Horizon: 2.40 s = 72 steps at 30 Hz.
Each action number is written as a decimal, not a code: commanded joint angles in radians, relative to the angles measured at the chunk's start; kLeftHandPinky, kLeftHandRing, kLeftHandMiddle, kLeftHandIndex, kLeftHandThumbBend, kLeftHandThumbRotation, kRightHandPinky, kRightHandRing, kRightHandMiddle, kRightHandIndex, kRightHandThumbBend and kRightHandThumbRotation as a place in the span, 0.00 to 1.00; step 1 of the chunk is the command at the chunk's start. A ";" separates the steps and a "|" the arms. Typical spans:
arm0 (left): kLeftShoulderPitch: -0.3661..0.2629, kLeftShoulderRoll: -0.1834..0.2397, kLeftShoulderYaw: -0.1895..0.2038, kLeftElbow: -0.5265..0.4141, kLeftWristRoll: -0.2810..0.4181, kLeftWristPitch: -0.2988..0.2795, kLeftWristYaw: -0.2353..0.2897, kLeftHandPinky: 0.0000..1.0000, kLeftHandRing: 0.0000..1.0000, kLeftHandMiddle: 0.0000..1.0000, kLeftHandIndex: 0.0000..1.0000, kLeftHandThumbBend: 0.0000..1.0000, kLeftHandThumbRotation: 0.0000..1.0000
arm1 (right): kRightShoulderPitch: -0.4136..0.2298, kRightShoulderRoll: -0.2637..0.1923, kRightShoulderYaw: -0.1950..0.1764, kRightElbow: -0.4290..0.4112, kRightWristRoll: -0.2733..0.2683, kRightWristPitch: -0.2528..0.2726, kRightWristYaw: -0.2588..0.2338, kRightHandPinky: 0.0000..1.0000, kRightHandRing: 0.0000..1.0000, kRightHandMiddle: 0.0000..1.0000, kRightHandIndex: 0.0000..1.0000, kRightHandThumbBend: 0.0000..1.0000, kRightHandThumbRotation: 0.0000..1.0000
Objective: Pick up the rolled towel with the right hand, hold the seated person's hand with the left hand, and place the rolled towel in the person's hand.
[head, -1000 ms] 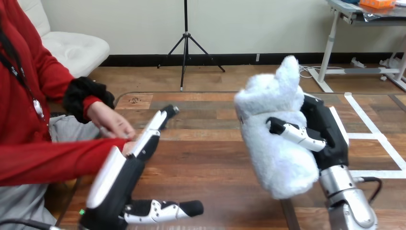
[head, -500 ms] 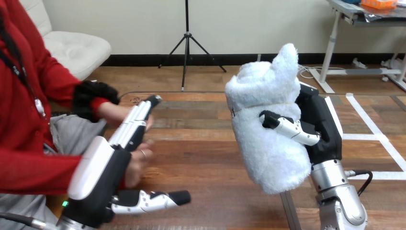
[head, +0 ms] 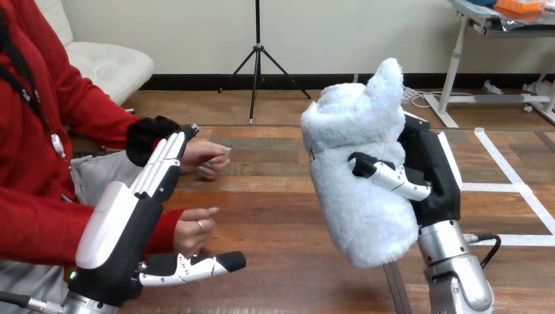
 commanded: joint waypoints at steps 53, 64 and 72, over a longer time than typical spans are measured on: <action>-0.157 0.341 -0.023 0.174 0.139 0.095 0.074 0.78 0.81 0.84 0.87 1.00 0.39 | 0.074 0.022 0.004 -0.261 0.035 0.014 0.020 0.00 0.06 0.12 0.19 0.43 0.00; -0.221 0.394 -0.062 0.281 0.172 0.110 0.088 0.77 0.82 0.84 0.87 1.00 0.39 | 0.104 0.020 0.007 -0.309 0.042 0.033 0.014 0.01 0.06 0.14 0.19 0.47 0.00; -0.268 0.416 -0.101 0.353 0.194 0.129 0.108 0.78 0.82 0.84 0.88 1.00 0.40 | 0.124 0.023 0.015 -0.344 0.060 0.047 0.023 0.01 0.07 0.14 0.19 0.47 0.00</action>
